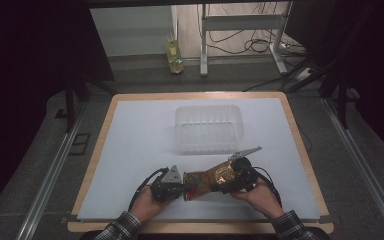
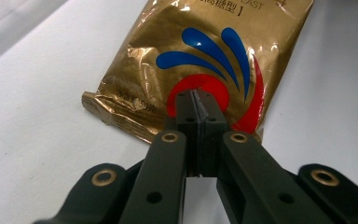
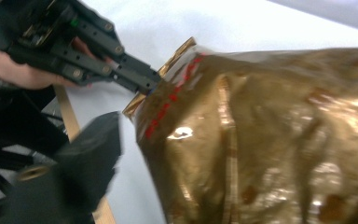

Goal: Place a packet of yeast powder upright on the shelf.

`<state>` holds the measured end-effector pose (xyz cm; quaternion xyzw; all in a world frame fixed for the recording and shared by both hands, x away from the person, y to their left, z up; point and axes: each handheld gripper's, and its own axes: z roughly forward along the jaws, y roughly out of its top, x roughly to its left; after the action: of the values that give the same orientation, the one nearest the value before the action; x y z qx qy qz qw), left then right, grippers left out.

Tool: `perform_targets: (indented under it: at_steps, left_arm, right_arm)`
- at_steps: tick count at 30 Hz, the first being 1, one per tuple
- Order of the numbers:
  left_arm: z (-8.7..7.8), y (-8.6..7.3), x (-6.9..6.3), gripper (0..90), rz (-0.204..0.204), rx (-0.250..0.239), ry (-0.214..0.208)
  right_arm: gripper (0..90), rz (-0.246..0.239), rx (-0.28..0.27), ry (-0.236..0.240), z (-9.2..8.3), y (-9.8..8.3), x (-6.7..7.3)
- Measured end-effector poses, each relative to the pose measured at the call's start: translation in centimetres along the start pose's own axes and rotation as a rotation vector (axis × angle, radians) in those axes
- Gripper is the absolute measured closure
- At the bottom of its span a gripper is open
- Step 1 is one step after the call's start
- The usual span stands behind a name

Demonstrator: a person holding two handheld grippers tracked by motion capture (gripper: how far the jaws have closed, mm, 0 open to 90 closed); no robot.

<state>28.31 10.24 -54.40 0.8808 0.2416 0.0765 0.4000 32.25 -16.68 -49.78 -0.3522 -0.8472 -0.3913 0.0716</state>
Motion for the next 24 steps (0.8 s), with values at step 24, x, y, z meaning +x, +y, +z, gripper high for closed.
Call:
perform_targets:
  at_steps: [24]
  left_arm:
    - [-1.2,0.4,0.0,61.6,0.018,-0.03,0.06]
  right_arm:
    - [64.7,0.155,-0.057,0.01,-1.7,1.4,-0.1]
